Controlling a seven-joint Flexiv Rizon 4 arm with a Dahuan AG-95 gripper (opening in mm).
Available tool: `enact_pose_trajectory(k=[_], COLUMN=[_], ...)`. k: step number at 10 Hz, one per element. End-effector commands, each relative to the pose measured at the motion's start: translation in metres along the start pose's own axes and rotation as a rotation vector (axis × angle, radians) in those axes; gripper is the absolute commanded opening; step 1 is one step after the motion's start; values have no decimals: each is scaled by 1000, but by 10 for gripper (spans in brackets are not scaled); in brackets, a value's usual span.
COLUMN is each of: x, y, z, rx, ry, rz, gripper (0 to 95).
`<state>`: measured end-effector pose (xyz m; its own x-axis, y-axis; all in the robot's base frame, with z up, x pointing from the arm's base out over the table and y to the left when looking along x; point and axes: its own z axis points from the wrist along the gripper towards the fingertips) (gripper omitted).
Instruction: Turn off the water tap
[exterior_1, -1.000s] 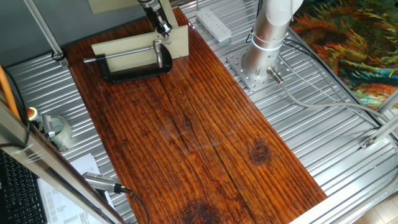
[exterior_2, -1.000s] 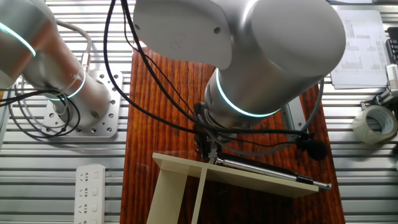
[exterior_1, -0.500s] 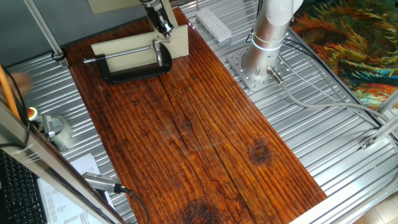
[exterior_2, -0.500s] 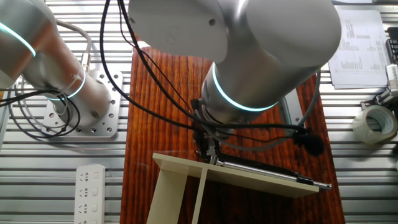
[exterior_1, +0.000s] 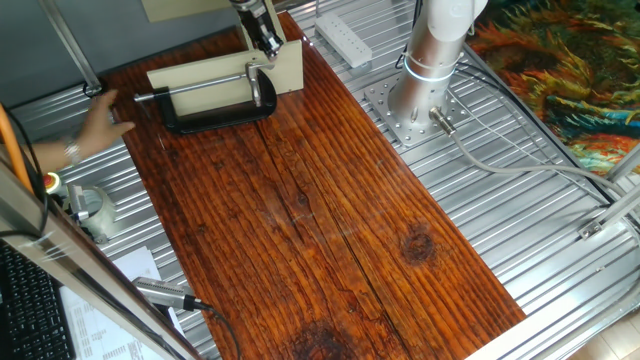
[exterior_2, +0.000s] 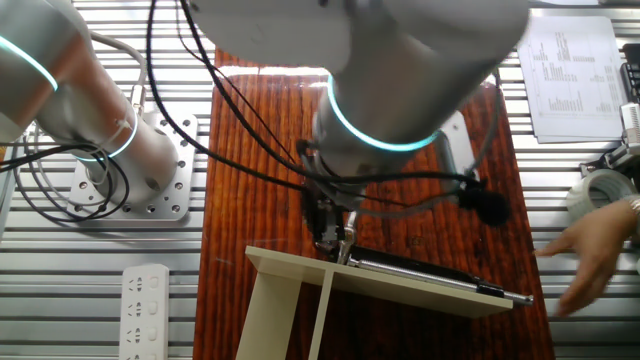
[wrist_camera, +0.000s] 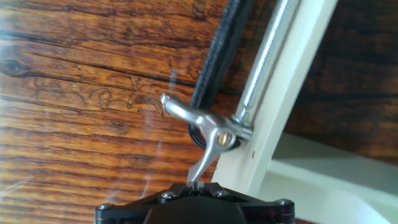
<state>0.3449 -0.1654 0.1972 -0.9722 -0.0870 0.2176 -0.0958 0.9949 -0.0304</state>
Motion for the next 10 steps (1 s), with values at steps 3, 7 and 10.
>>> enact_pose_trajectory(k=[3,7,10], x=[7,-2,-1], y=[-12,-8,0], z=[7,10,8], rx=[13,10,14], ry=[-46,-74,-92], rz=[12,20,36], gripper=[0,0,0])
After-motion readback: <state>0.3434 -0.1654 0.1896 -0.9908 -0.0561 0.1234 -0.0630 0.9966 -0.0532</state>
